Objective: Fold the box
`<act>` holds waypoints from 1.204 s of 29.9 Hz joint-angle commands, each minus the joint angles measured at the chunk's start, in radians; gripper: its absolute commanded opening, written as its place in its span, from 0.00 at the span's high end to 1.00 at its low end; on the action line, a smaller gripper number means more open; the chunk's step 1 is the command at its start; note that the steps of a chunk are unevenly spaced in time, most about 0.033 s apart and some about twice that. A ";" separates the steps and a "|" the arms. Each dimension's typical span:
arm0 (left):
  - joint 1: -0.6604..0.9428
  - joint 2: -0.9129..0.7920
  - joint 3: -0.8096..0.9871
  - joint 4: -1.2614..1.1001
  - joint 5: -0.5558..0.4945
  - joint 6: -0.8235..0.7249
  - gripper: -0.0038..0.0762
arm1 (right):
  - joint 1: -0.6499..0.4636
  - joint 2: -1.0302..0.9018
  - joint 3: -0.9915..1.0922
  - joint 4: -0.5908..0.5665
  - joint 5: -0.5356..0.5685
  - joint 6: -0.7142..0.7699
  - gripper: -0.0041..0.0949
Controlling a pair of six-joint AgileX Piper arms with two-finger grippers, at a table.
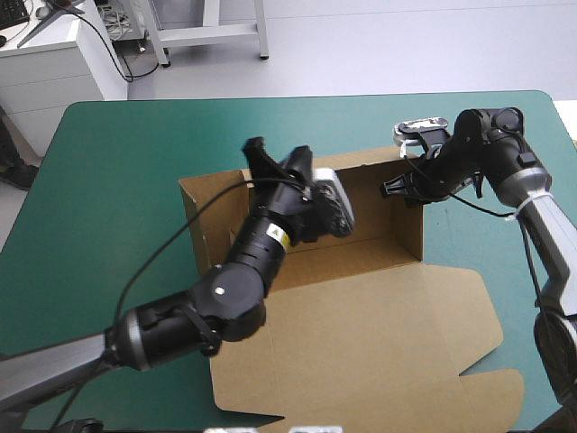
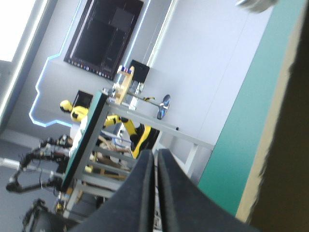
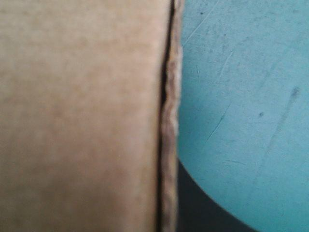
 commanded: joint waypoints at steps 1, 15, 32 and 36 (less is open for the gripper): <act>0.078 -0.126 -0.033 -0.026 0.028 -0.014 0.96 | 0.002 -0.015 -0.075 0.066 0.031 0.039 0.96; 0.621 -0.312 -0.033 -0.594 -0.057 -0.010 0.96 | 0.068 0.122 -0.105 0.089 0.031 0.085 0.96; 1.089 -0.209 -0.003 -1.235 -0.066 0.261 0.96 | 0.083 0.266 -0.244 0.062 -0.111 0.067 0.95; 1.129 -0.186 -0.001 -1.334 -0.040 0.321 0.96 | 0.083 0.266 -0.244 0.060 -0.144 0.067 0.93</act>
